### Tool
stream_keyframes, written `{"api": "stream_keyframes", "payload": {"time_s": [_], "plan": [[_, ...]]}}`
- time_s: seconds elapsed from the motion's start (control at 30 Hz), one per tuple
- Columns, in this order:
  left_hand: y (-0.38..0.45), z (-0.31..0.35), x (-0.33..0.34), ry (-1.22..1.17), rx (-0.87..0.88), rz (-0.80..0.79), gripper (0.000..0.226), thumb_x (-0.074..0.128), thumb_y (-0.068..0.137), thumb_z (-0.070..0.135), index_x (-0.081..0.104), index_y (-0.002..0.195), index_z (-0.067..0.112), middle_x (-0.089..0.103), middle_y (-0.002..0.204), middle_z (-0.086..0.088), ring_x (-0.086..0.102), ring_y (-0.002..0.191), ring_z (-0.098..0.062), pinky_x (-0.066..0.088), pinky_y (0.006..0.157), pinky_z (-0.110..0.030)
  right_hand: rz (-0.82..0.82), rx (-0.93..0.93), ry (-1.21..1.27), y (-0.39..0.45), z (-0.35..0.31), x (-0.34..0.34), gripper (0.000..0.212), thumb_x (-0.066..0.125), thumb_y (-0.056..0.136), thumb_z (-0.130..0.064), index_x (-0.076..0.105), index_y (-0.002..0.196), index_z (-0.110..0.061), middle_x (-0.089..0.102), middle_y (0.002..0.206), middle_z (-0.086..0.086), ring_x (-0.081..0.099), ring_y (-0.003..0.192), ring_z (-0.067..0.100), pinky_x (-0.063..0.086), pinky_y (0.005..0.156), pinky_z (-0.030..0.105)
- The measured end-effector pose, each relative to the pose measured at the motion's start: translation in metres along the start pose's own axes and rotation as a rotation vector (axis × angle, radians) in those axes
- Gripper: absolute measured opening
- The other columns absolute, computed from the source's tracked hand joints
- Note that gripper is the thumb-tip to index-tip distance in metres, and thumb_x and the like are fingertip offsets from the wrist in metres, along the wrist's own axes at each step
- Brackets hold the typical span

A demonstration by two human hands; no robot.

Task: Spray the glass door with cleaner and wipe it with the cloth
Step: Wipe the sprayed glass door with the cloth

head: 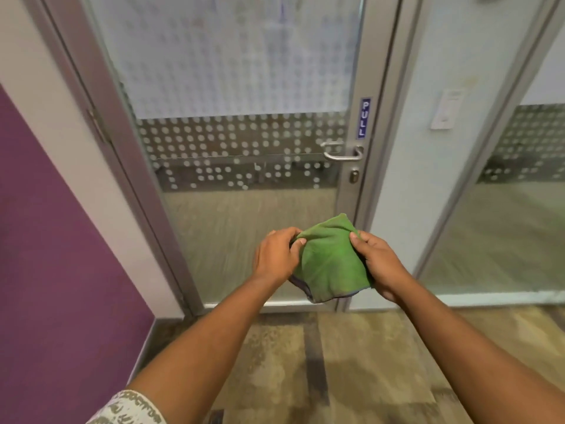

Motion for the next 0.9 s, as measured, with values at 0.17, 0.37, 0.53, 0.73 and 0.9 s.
{"api": "stream_keyframes", "payload": {"time_s": [0.17, 0.37, 0.53, 0.73, 0.9], "plan": [[0.052, -0.023, -0.030, 0.095, -0.027, 0.115, 0.019, 0.054, 0.099, 0.033, 0.069, 0.110, 0.028, 0.072, 0.108, 0.004, 0.067, 0.099, -0.025, 0.049, 0.078, -0.036, -0.081, 0.035, 0.151, 0.066, -0.001, 0.035, 0.031, 0.046, 0.103, -0.020, 0.064, 0.122, -0.004, 0.072, 0.115, 0.016, 0.070, 0.103, 0.027, 0.056, 0.087, 0.035], [0.103, -0.043, -0.053, -0.046, 0.068, 0.178, 0.016, 0.051, 0.100, 0.016, 0.066, 0.106, 0.019, 0.063, 0.105, 0.003, 0.063, 0.093, -0.020, 0.053, 0.081, -0.044, -0.173, 0.162, 0.428, 0.121, 0.005, 0.081, 0.045, 0.058, 0.080, -0.023, 0.062, 0.117, 0.001, 0.069, 0.105, 0.020, 0.068, 0.088, 0.027, 0.052, 0.090, 0.042], [0.140, -0.035, -0.072, -0.018, 0.328, 0.037, 0.028, 0.047, 0.092, 0.013, 0.063, 0.114, 0.019, 0.058, 0.113, 0.002, 0.061, 0.101, -0.021, 0.053, 0.084, -0.046, -0.192, 0.282, 0.267, 0.166, 0.019, 0.125, 0.040, 0.039, 0.096, -0.033, 0.068, 0.107, -0.008, 0.073, 0.088, 0.014, 0.067, 0.069, 0.023, 0.055, 0.069, 0.038], [0.151, -0.025, -0.073, 0.301, 0.769, -0.188, 0.035, 0.060, 0.088, 0.004, 0.065, 0.120, 0.017, 0.055, 0.126, -0.001, 0.054, 0.114, -0.021, 0.055, 0.086, -0.043, 0.134, 0.195, 0.266, 0.198, 0.017, 0.182, 0.022, 0.045, 0.101, -0.013, 0.065, 0.092, -0.011, 0.069, 0.084, 0.008, 0.065, 0.069, 0.017, 0.053, 0.063, 0.031], [0.159, -0.036, -0.092, 0.283, 0.962, -0.239, 0.027, 0.056, 0.087, 0.010, 0.069, 0.111, 0.013, 0.060, 0.121, -0.004, 0.056, 0.107, -0.020, 0.055, 0.082, -0.040, 0.190, 0.130, 0.895, 0.213, 0.014, 0.246, 0.024, 0.043, 0.101, -0.032, 0.063, 0.099, -0.019, 0.064, 0.089, 0.007, 0.062, 0.089, 0.017, 0.050, 0.081, 0.032]]}}
Point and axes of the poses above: each hand's wrist, its own y-axis towards the middle knuckle, its own x-axis out of the palm, z = x × y, the point moved 10 cm from there along y, towards the middle knuckle
